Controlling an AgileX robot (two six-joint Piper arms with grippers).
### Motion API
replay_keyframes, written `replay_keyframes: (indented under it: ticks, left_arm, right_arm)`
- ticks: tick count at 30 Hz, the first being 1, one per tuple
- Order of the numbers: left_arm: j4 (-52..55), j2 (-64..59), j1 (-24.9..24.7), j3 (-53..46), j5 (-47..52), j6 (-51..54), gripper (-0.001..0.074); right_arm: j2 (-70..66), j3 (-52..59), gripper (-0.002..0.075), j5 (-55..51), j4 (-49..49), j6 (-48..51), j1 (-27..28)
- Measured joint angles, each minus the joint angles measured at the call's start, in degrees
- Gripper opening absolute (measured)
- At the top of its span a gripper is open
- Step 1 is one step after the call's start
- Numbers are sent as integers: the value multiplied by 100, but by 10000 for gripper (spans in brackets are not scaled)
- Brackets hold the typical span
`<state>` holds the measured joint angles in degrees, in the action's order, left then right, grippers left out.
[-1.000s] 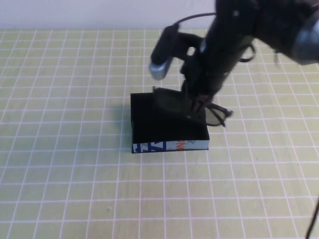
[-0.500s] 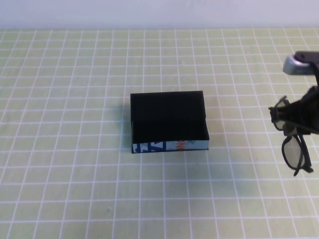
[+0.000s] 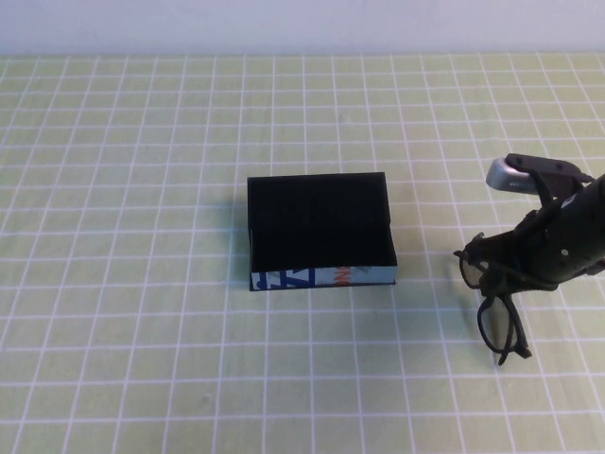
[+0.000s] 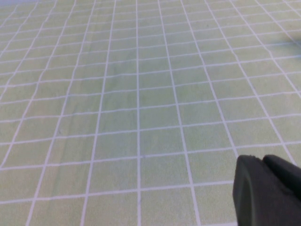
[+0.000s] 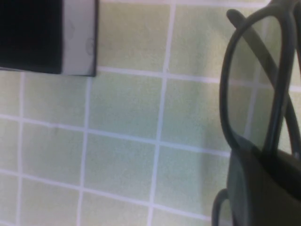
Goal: Take glasses out of glasses case
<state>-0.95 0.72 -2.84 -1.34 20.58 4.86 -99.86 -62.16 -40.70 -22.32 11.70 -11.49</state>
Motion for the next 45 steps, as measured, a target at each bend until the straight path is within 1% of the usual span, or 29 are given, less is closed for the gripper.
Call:
replay_keyframes:
  ticks: [8, 10, 12, 16, 18, 21, 24, 26, 28, 30, 32, 33, 35, 38, 42, 45]
  left_arm:
    - [0, 0, 0, 0, 0, 0, -4]
    - [0, 0, 0, 0, 0, 0, -4]
    - [0, 0, 0, 0, 0, 0, -4]
    - [0, 0, 0, 0, 0, 0, -4]
    - [0, 0, 0, 0, 0, 0, -4]
    - [0, 0, 0, 0, 0, 0, -4]
    - [0, 0, 0, 0, 0, 0, -4]
    - [0, 0, 0, 0, 0, 0, -4]
    - [0, 0, 0, 0, 0, 0, -4]
    - [0, 0, 0, 0, 0, 0, -4]
    - [0, 0, 0, 0, 0, 0, -4]
    - [0, 0, 0, 0, 0, 0, -4]
    - [0, 0, 0, 0, 0, 0, -4]
    - [0, 0, 0, 0, 0, 0, -4]
    - [0, 0, 0, 0, 0, 0, -4]
    - [0, 0, 0, 0, 0, 0, -4]
  right_arm:
    - [-216, 0, 14, 159, -28, 43, 0]
    - [-220, 0, 33, 157, -28, 43, 0]
    - [-220, 0, 78, 172, -28, 43, 0]
    - [-220, 0, 230, 177, -28, 43, 0]
    - [-208, 0, 290, 177, -28, 43, 0]
    - [-95, 0, 325, 177, 13, 43, 0]
    - [126, 0, 334, 165, 195, -135, 0]
    - [343, 0, 328, 83, 404, -343, 0]
    - [686, 0, 295, -131, 686, -566, 0]
    - [1071, 0, 231, -435, 907, -705, 0]
    - [1514, 0, 125, -815, 984, -750, 0]
    - [1727, 0, 83, -959, 1013, -764, 0]
    - [2157, 39, 26, -1215, 1026, -773, 0]
    - [2806, 211, -5, -1389, 1026, -786, 0]
    - [3810, 747, -13, -1369, 889, -809, 0]
    - [4568, 1299, -16, -1113, 725, -809, 0]
